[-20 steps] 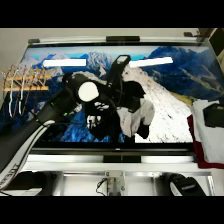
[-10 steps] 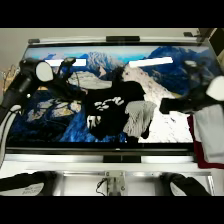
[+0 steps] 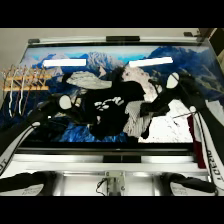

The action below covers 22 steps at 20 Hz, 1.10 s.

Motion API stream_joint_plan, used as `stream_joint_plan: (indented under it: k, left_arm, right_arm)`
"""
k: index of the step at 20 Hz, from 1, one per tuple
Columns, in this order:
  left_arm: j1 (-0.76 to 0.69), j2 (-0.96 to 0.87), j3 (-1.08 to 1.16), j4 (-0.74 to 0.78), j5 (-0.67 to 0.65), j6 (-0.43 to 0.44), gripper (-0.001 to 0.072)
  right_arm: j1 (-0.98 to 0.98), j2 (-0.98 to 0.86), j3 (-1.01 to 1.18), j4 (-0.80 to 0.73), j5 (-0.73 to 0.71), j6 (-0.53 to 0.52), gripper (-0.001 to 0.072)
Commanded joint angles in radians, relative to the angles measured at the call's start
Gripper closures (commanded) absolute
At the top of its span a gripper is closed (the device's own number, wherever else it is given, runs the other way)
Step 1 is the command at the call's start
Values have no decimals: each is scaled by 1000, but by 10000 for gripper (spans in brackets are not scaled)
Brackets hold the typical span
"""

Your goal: Fold the shirts.

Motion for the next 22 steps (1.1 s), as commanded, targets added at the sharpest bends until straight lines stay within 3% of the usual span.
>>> stream_joint_plan:
  k: [1, 2, 5, 6, 7, 8, 9, 12, 15, 16, 20, 22]
  left_arm:
    - [-17, -24, -30, -27, 93, -15, 199]
    - [-16, -24, -30, -27, 107, -15, 349]
    - [-16, -24, -30, -27, 125, -14, 532]
    - [-16, -24, -30, -27, 124, -4, 657]
    - [-16, -23, -29, -25, 122, 9, 660]
    - [-11, -19, -27, -16, 119, 15, 660]
    - [-2, -14, -16, 4, 109, 16, 661]
    - [42, 29, 115, 130, 1, 57, 661]
    - [95, 113, 393, 268, -92, 107, 661]
    - [111, 148, 521, 273, -95, 139, 662]
    - [123, 238, 1074, 264, -67, 134, 661]
    - [119, 315, 1181, 232, 50, 123, 661]
  right_arm:
    - [0, -45, -19, 38, -57, -15, 31]
    - [0, -47, -41, 60, -71, -21, 31]
    - [0, -54, -144, 143, -138, -27, 34]
    - [0, -58, -171, 153, -161, -29, 57]
    - [0, -60, -181, 153, -170, -34, 271]
    - [0, -57, -177, 143, -171, -31, 601]
    - [-1, -49, -167, 145, -170, -25, 647]
    - [-1, 34, -57, 135, -163, -99, 648]
    - [-1, 168, 175, 78, -219, -125, 648]
    - [-1, 218, 276, 63, -264, -136, 648]
    - [-1, 417, 608, 12, -503, -136, 648]
    - [-1, 519, 673, 11, -599, -136, 648]
